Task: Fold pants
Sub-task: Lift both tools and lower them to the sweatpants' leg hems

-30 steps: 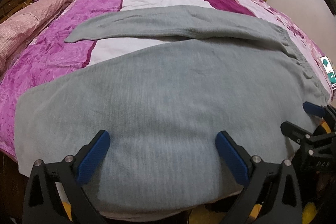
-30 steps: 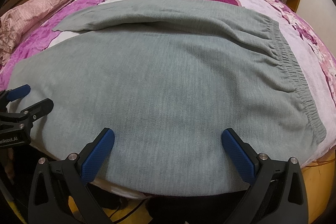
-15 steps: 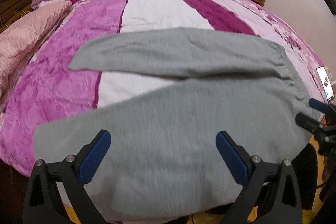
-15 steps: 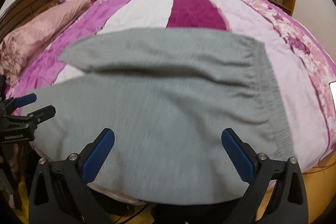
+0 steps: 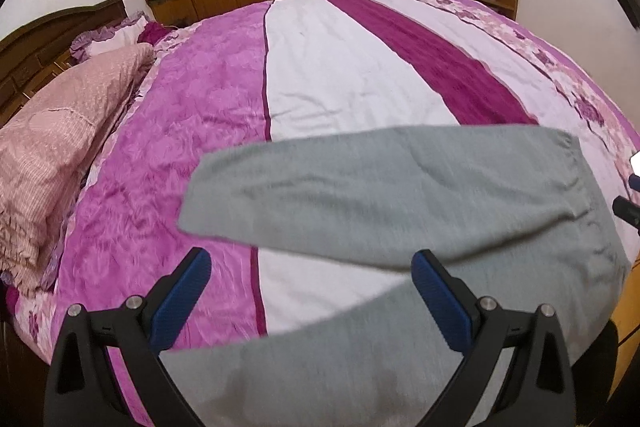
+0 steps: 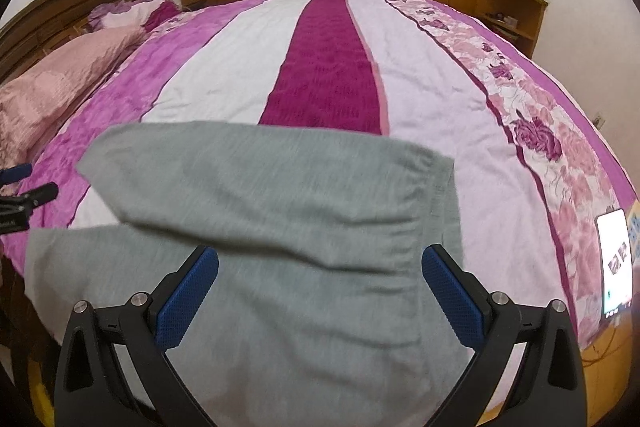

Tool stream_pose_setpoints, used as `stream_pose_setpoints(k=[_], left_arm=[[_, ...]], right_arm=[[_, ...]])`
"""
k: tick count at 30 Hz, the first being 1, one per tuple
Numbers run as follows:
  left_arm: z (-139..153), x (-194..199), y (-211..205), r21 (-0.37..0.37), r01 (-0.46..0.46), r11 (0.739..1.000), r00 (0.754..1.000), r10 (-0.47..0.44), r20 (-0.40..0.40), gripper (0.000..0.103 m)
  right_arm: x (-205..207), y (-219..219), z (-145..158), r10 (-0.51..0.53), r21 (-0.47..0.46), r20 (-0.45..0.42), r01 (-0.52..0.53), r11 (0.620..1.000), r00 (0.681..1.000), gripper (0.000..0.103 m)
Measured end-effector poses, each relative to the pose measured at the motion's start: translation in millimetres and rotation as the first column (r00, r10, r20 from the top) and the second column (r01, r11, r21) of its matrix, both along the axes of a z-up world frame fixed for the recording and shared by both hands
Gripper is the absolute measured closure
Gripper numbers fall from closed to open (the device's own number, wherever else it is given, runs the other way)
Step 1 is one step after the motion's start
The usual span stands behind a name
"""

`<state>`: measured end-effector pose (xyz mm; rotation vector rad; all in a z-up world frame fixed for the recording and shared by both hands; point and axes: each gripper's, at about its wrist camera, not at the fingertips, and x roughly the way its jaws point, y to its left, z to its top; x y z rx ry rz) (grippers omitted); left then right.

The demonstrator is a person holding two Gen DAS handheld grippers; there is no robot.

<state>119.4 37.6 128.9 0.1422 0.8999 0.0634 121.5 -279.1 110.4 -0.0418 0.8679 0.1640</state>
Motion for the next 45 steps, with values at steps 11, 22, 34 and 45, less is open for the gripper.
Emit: stream_pose_setpoints(k=[11,22,34,45], left_arm=[[-0.4,91.8,12.7,-0.055,0.021,0.998,0.999,-0.024,-0.044,0.001],[-56.7,177.5,-6.6,-0.082,0.073,0.994,0.982,-0.086,-0.170,0.004],[-119.3,220.2,-6.7,-0.094,0.135,0.986,0.946,-0.156,-0.283,0.003],[-135.6,217.6,-2.3,-0.110,0.174,0.979,0.947,-0.197,-0.255,0.000]], right_arm=[[87.8,-15.3,-7.8,-0.002,-0.047,-0.045,0.000,0.999,0.999,0.004],[155.6,-16.1,-50.6,0.026,-0.070,-0.134,-0.036,0.997,0.991,0.004],[192.9,-7.8,-96.1,0.071,-0.112,-0.194,-0.094,0.989,0.979,0.004],[191.9,-4.7,-106.8,0.037,-0.105,-0.177,-0.057,0.993,0.984,0.004]])
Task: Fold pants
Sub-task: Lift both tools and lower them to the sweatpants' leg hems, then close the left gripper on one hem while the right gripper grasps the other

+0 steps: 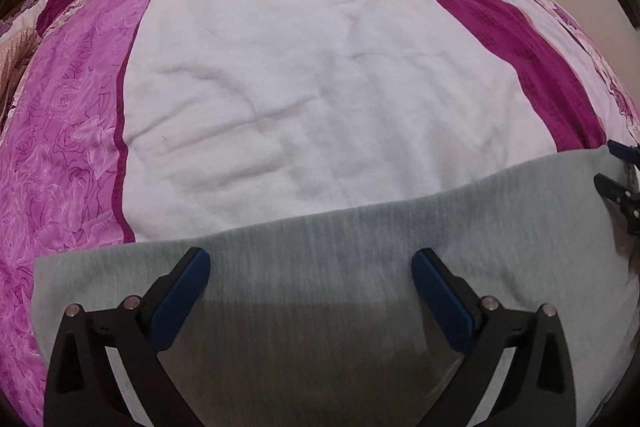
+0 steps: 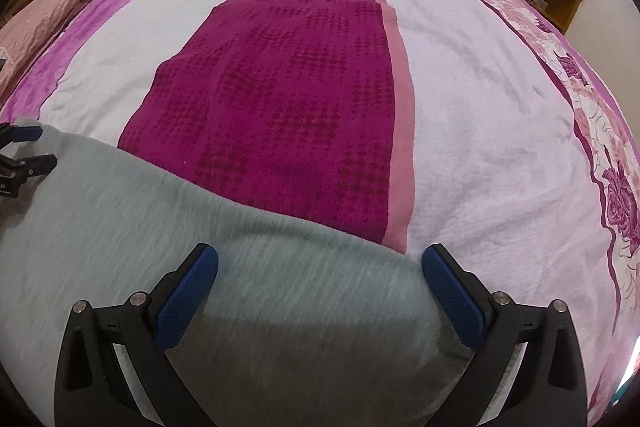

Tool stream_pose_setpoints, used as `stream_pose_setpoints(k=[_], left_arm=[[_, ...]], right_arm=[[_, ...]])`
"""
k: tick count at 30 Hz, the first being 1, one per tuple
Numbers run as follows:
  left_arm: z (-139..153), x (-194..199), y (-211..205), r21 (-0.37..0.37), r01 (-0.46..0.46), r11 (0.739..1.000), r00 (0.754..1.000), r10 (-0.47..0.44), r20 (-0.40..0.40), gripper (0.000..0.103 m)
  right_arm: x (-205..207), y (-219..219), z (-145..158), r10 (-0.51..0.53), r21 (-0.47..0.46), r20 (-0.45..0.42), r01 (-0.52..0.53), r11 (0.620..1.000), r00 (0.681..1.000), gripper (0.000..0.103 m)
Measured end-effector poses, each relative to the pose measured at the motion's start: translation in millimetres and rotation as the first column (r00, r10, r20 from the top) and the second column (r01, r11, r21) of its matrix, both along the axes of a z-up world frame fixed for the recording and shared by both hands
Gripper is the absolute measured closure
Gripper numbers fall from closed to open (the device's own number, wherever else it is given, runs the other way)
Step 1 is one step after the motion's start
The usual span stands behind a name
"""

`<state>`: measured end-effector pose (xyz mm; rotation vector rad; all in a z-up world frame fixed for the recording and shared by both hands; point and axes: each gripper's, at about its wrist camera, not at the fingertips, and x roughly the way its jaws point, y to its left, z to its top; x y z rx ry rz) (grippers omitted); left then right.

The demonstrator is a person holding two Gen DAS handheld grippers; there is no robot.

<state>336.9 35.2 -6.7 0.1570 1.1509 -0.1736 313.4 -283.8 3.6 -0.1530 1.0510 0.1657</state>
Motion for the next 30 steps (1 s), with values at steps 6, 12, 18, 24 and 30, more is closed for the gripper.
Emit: stream_pose_setpoints(k=[6,12,18,24,30], left_arm=[[-2.0,-0.9,0.6,-0.003,0.002,1.000,1.000,-0.002,0.007,0.000],[-1.5,2.6,-1.8,0.000,-0.004,1.000,1.000,0.004,0.014,0.000],[-2.0,5.6,-3.8,0.004,-0.008,1.000,1.000,0.008,0.008,0.000],[2.0,-2.7,-9.9,0.033,-0.005,0.999,0.999,0.003,0.050,0.005],[10.8,-13.9,-25.8,0.045,0.037,0.998,0.997,-0.040,0.069,0.037]], right_arm=[[-2.6,2.2,-2.4,-0.014,-0.003,0.033,0.014,1.000,0.999,0.003],[-0.7,2.7,-3.8,-0.016,0.000,0.048,0.016,1.000,0.999,0.003],[-0.1,2.5,-4.3,-0.013,0.001,0.052,0.013,1.000,0.999,0.003],[0.4,2.9,-4.2,-0.016,-0.002,0.047,0.016,1.000,0.999,0.004],[-3.9,8.3,2.8,-0.013,-0.015,0.032,0.014,1.000,0.999,0.021]])
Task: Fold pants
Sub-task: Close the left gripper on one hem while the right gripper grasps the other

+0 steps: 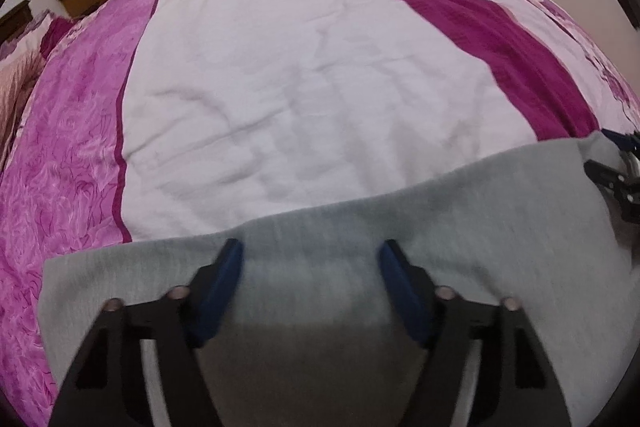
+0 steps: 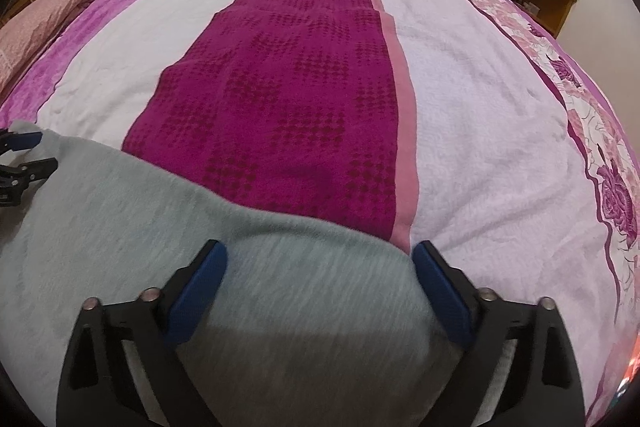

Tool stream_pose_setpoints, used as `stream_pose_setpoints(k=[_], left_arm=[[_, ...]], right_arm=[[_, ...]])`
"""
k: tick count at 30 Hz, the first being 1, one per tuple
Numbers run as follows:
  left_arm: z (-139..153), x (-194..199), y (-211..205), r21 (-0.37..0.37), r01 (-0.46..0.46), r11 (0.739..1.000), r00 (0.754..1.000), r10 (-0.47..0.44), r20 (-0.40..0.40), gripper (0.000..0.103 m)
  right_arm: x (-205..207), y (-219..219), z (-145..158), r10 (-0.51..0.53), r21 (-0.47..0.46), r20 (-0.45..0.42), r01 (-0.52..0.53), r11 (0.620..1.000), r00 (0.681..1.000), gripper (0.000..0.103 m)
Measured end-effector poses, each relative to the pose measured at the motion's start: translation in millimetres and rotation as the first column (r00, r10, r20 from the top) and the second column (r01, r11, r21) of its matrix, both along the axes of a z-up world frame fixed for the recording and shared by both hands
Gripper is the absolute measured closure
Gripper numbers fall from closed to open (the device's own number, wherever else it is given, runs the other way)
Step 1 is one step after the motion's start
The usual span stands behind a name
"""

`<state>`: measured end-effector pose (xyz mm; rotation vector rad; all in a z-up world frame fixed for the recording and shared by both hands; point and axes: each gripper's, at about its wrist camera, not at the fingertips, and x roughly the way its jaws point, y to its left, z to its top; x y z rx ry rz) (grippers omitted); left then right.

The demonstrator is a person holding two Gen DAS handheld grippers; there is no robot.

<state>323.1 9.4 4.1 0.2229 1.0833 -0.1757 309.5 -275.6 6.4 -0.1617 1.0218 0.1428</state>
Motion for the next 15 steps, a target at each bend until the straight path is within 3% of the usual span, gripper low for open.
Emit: stream_pose_setpoints(k=[3,5,6,8,10,15], left_arm=[[2.7,-3.2,-5.1,-0.004,0.009,1.000,1.000,-0.009,0.003,0.061],[5.6,-3.5,-9.0,0.004,0.016,1.000,1.000,-0.016,0.004,0.090],[7.6,-3.4,-9.8,0.016,0.019,1.000,1.000,-0.019,0.006,0.095],[12.2,-4.9,-8.9,0.015,0.017,1.000,1.000,-0.017,0.006,0.099],[17.0,-7.7,-4.9,-0.004,0.007,1.000,1.000,-0.007,0.008,0.100],[34.7,-27.9,-0.7,-0.036,-0.010,0.999,0.999,0.011,0.032,0.101]], right_arm=[[-6.8,5.6,4.3,0.026,-0.008,0.003,-0.026,1.000,1.000,0.041],[-11.2,9.6,7.1,0.050,-0.006,0.000,-0.050,0.999,0.999,0.060],[-13.4,11.5,9.4,0.062,-0.005,-0.002,-0.062,0.998,0.998,0.065],[-16.7,13.9,13.7,0.074,-0.011,-0.005,-0.074,0.997,0.997,0.086],[-20.6,14.0,18.4,0.085,0.000,-0.007,-0.085,0.996,0.996,0.094],[-33.2,11.1,33.1,0.081,0.035,0.012,-0.081,0.996,0.997,0.101]])
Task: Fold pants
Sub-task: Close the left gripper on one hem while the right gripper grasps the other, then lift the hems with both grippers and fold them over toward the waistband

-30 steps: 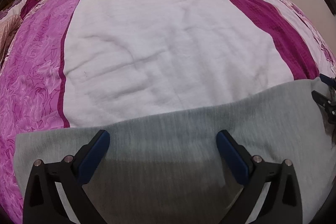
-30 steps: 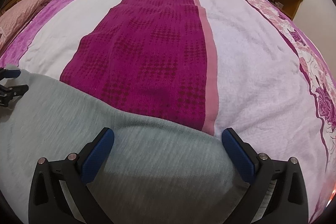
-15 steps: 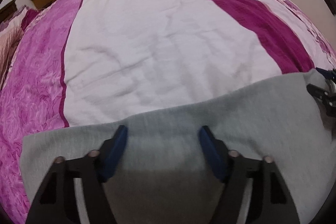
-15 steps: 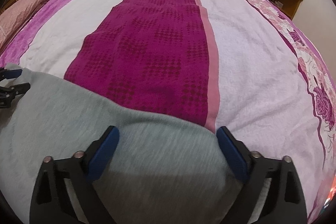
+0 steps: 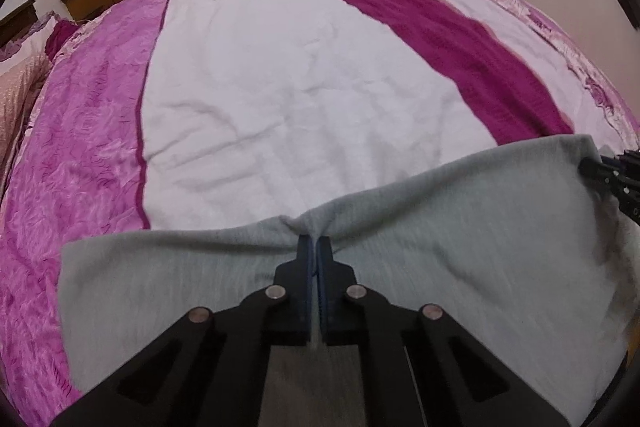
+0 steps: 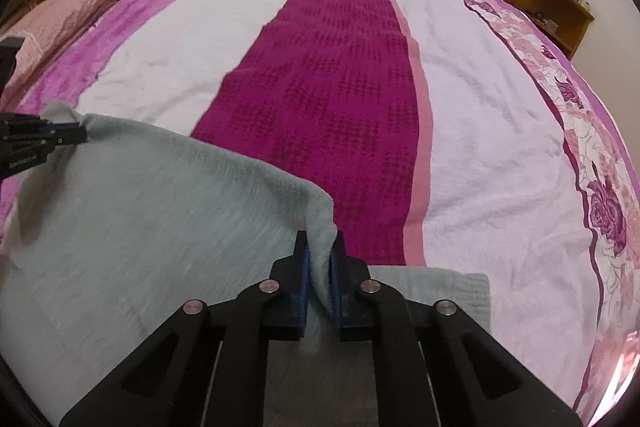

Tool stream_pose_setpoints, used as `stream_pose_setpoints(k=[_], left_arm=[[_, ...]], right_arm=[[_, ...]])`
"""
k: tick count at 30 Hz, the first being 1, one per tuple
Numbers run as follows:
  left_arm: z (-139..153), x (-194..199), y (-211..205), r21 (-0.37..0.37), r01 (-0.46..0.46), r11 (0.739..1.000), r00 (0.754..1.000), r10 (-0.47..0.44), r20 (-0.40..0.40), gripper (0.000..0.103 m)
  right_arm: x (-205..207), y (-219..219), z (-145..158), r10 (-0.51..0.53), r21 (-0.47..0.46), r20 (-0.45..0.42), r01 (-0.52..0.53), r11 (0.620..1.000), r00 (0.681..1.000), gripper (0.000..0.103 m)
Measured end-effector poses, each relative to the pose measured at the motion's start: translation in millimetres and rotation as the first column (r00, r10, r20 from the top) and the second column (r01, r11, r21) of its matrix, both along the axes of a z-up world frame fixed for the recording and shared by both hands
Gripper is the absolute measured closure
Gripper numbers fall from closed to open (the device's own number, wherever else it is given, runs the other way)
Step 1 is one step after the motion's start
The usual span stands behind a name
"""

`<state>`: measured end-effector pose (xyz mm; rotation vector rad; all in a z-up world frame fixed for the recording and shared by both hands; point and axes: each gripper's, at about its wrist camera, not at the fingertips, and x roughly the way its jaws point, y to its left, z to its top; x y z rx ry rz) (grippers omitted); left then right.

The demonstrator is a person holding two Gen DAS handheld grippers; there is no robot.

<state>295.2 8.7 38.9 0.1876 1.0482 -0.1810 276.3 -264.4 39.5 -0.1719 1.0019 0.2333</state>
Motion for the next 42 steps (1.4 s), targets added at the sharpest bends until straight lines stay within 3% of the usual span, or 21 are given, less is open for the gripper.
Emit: stream_pose_setpoints(k=[9,24,31,42], left_arm=[[43.3,-53.6,4.6,-0.034,-0.020,0.999,0.995,0.024,0.095,0.101],[94.3,-166.8,5.2,-0.044,-0.047,0.998,0.984,0.054,0.171,0.101],[98.0,-222.0,-3.5,-0.037,-0.062,0.997,0.980,0.068,0.188,0.101],[74.3,-274.4,0.3,-0.073,-0.110,0.991,0.982,0.119,0.144,0.101]], right_arm=[[-40.4,1.2,37.7,0.028,0.058,0.051,-0.031,0.998,0.998,0.102],[-134.2,8.0,77.1,0.085,0.027,0.116,-0.088,0.996,0.990,0.102],[-178.7,4.6,84.2,0.090,0.040,0.131,-0.096,0.995,0.987,0.102],[-226.4,-6.7,70.6,0.075,0.108,0.101,-0.086,0.990,0.992,0.102]])
